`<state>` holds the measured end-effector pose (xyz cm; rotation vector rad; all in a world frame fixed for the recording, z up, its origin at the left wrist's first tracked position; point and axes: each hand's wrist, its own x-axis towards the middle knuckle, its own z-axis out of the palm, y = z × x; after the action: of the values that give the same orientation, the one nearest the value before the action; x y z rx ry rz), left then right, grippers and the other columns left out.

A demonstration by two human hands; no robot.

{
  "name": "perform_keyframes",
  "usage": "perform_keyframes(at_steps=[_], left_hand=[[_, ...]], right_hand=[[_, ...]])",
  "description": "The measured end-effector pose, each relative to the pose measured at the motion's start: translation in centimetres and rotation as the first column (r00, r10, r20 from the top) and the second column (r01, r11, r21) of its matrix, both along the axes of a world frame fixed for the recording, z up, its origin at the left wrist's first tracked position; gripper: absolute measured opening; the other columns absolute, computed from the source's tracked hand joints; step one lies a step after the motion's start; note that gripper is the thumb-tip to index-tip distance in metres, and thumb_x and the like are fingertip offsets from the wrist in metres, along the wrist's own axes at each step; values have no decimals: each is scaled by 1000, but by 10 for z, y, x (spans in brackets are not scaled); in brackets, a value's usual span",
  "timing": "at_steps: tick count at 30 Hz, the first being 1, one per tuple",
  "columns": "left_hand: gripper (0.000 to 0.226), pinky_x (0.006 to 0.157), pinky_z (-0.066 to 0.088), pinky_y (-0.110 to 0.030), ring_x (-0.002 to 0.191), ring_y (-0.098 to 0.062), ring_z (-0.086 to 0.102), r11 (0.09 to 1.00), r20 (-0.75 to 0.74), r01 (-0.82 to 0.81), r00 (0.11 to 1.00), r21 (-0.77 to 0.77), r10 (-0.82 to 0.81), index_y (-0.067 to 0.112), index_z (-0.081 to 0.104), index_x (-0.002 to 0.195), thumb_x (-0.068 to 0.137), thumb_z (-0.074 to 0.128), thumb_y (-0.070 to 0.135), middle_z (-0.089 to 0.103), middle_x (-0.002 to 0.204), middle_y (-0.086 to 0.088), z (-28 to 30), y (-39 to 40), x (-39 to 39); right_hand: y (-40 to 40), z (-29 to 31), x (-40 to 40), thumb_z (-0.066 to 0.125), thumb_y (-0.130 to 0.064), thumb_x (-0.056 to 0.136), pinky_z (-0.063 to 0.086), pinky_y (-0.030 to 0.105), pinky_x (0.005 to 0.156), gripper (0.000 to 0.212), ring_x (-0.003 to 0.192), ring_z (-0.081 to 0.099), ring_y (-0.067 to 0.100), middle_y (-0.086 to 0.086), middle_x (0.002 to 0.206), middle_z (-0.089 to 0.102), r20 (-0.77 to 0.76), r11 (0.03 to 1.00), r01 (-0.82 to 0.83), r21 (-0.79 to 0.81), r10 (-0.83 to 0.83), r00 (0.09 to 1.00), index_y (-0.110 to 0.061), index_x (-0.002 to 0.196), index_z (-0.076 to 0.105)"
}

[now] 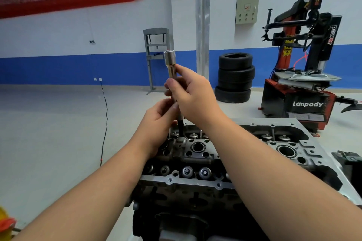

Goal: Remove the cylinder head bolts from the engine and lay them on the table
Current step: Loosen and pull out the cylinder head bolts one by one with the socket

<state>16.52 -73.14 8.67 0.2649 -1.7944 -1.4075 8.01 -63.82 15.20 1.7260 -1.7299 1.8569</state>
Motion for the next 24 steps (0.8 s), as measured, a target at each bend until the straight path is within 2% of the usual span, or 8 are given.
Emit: perform_keyframes(at_steps=[4, 7, 10, 13, 16, 18, 20, 24], left_hand=[[17, 83, 58, -33, 95, -19, 75, 1000, 17, 3, 1000, -5, -3, 20, 72, 111, 108, 56, 27, 79, 100, -3, 1, 1, 2], [13, 80, 55, -40, 87, -20, 70, 999, -17, -37, 999, -29, 37, 22, 72, 101, 93, 73, 32, 77, 95, -9, 1, 2, 1], [4, 73, 53, -32, 82, -18, 66, 998, -4, -44, 999, -41, 44, 31, 73, 94, 92, 72, 35, 76, 91, -3, 2, 3, 0], [21, 80, 58, -28, 97, -20, 73, 1000, 21, 26, 999, -15, -26, 22, 71, 118, 109, 53, 28, 78, 106, -5, 2, 3, 1], [20, 82, 58, -39, 94, -24, 72, 999, 27, -2, 1000, -35, 3, 17, 72, 114, 109, 55, 26, 76, 105, -15, 2, 3, 3], [10, 85, 54, -50, 88, -26, 69, 998, 9, -46, 999, -34, 46, 17, 71, 105, 102, 66, 24, 76, 98, -14, 3, 4, 3], [17, 85, 54, -56, 86, -28, 66, 998, -9, -58, 998, -15, 58, 14, 68, 103, 93, 74, 27, 73, 98, -20, 3, 5, 2], [12, 76, 55, -33, 86, -16, 69, 999, -5, -24, 1000, -38, 24, 26, 72, 103, 97, 66, 34, 76, 95, -6, 2, 5, 1]], right_hand=[[1, -1, 1, 50, -21, 104, 57, 34, 88, 52, 89, 70, 8, -4, 101, 71, 51, 997, -63, 54, 60, 997, -18, 153, 35], [1, -2, 4, 63, -24, 98, 56, 42, 82, 23, 82, 66, 16, -9, 85, 63, -56, 1000, 6, 1, -6, 998, -16, 119, 60], [2, -1, 2, 65, -19, 96, 53, 49, 75, 13, 75, 65, 23, 5, 73, 61, -48, 999, 20, -48, -22, 999, -9, 89, 60], [4, 1, 2, 57, -19, 100, 56, 48, 80, 11, 78, 70, 11, 3, 83, 71, 7, 999, -45, 3, 45, 999, -11, 102, 65], [2, 2, 3, 53, -22, 103, 57, 39, 87, 39, 87, 71, 8, -1, 101, 72, 67, 995, -85, 44, 82, 994, -22, 143, 51], [1, 0, 3, 59, -24, 100, 58, 41, 86, 39, 87, 69, 10, -3, 100, 70, 60, 996, -85, 32, 83, 995, -22, 139, 52], [1, -2, 3, 69, -24, 94, 57, 41, 80, 24, 79, 66, 9, -8, 90, 68, 14, 1000, -27, -12, 27, 1000, -23, 118, 62], [1, 0, 1, 64, -18, 97, 56, 43, 82, 23, 82, 69, 15, 0, 86, 70, -5, 998, 33, -57, -33, 999, -11, 118, 67]])
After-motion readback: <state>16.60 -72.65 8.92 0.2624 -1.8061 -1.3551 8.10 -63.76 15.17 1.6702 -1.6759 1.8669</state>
